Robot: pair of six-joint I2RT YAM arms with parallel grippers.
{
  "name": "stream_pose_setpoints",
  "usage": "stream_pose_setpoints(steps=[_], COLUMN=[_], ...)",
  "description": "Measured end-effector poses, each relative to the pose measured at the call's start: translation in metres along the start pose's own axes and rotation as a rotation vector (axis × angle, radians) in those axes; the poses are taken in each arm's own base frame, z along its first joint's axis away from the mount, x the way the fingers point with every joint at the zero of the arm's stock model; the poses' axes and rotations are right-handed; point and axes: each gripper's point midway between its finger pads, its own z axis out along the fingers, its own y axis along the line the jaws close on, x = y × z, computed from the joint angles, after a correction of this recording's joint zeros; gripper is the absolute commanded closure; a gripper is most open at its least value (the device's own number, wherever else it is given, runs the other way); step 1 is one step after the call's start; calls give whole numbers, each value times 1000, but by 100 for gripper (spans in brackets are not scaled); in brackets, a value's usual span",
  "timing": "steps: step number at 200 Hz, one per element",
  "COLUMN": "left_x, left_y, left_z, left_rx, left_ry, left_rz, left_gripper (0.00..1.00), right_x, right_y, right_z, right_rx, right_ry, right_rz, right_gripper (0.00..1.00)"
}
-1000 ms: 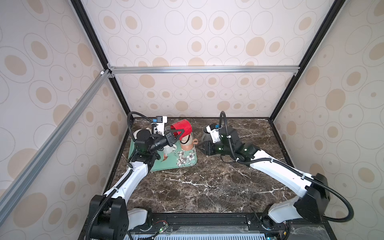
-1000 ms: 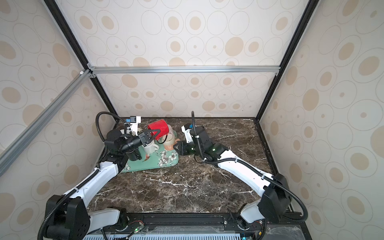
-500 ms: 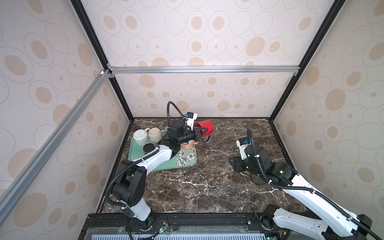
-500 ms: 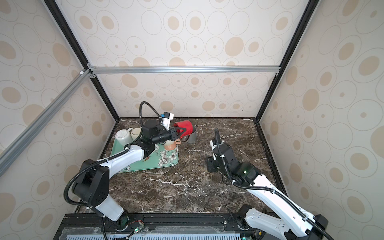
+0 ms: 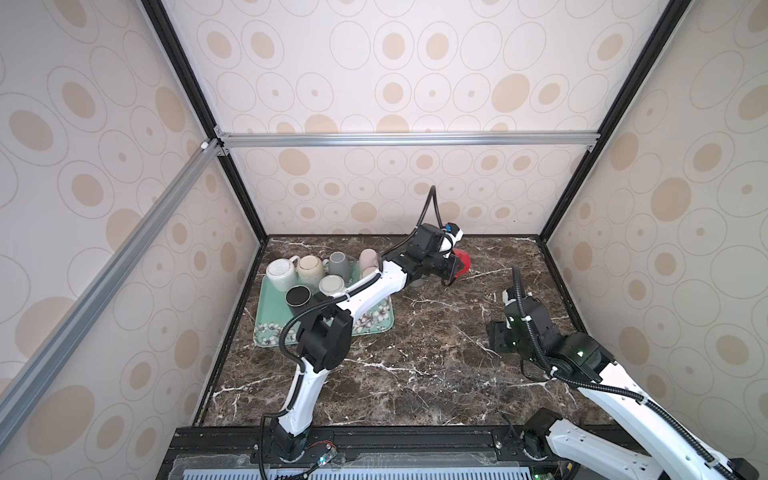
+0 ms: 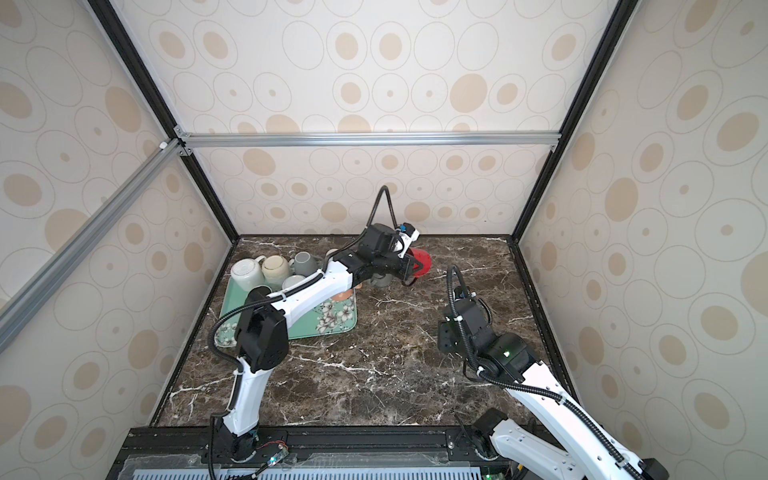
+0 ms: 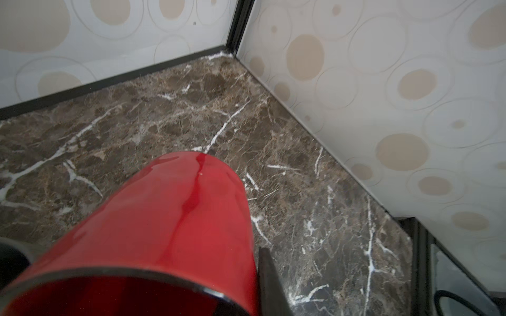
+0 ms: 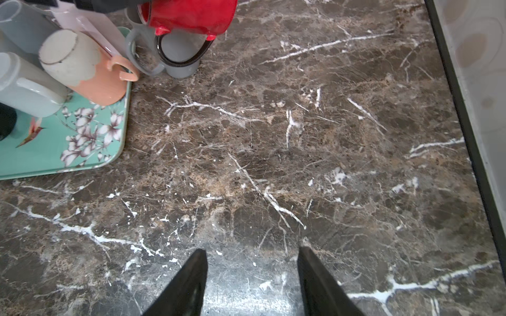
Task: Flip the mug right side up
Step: 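Carry the red mug past the tray with the left gripper while the right arm withdraws, then lower the red mug upright beside the grey mug with the left gripper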
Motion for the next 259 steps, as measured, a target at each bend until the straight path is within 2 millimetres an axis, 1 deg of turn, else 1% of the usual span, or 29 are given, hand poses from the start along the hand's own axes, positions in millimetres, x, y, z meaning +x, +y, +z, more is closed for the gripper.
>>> stream_pose_setpoints(steps=[11, 23, 37, 62, 77, 131, 168, 216, 237, 259], left_x=[12, 30, 48, 77, 88, 111, 129, 137, 144, 143], left_y=[2, 3, 5, 16, 24, 52, 71, 86, 92, 96], left_z=[11, 22, 30, 34, 32, 14, 7, -2, -5, -7], left_rx=[-34, -68, -98, -164, -205, -322, -391, -452, -471, -482], left_ry=[59, 135, 213, 341, 400, 552, 651, 719, 753, 760], left_rz=[27, 61, 97, 159, 199, 321, 397, 476, 503, 519], left_gripper=[100, 100, 100, 100, 100, 100, 100, 100, 100, 100], right_x=[2, 6, 9, 12, 14, 19, 21, 17, 15, 11], right_y=[-4, -8, -11, -11, -10, -3, 5, 22, 28, 33], right_z=[0, 0, -1, -1, 1, 9, 18, 32, 40, 47], right_rx=[15, 30, 34, 31, 27, 18, 15, -24, -34, -38], right_ry=[6, 12, 15, 24, 33, 79, 130, 153, 162, 154], right_rz=[9, 21, 34, 58, 69, 85, 83, 102, 108, 111], right_gripper=[43, 43, 43, 43, 43, 43, 43, 43, 41, 41])
